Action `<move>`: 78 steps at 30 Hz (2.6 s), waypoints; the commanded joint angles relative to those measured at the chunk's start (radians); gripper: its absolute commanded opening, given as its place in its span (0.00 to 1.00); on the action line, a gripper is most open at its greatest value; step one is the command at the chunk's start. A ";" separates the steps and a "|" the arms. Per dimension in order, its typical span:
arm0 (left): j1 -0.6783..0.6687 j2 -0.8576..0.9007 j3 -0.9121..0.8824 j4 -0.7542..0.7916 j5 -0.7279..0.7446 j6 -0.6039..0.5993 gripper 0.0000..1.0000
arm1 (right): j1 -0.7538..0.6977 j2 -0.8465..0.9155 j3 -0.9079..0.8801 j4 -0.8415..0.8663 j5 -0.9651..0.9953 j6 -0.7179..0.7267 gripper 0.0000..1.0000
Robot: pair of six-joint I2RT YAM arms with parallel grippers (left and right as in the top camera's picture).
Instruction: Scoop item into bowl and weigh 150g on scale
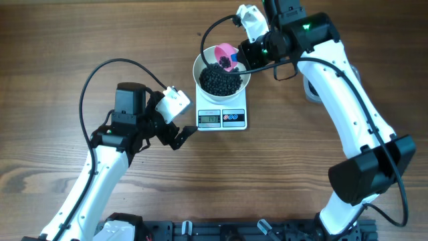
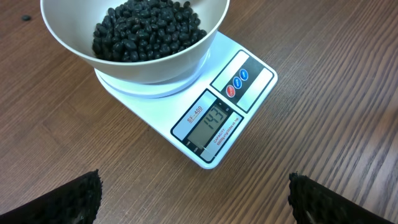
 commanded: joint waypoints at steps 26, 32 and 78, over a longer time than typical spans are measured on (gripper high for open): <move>0.004 0.003 -0.005 0.000 0.001 -0.006 1.00 | -0.116 -0.036 0.031 0.001 -0.227 0.014 0.04; 0.004 0.003 -0.005 0.000 0.001 -0.006 1.00 | -0.124 -0.036 0.031 0.002 -0.229 0.011 0.05; 0.004 0.003 -0.005 0.000 0.001 -0.006 1.00 | -0.123 -0.036 0.031 -0.045 -0.210 -0.040 0.04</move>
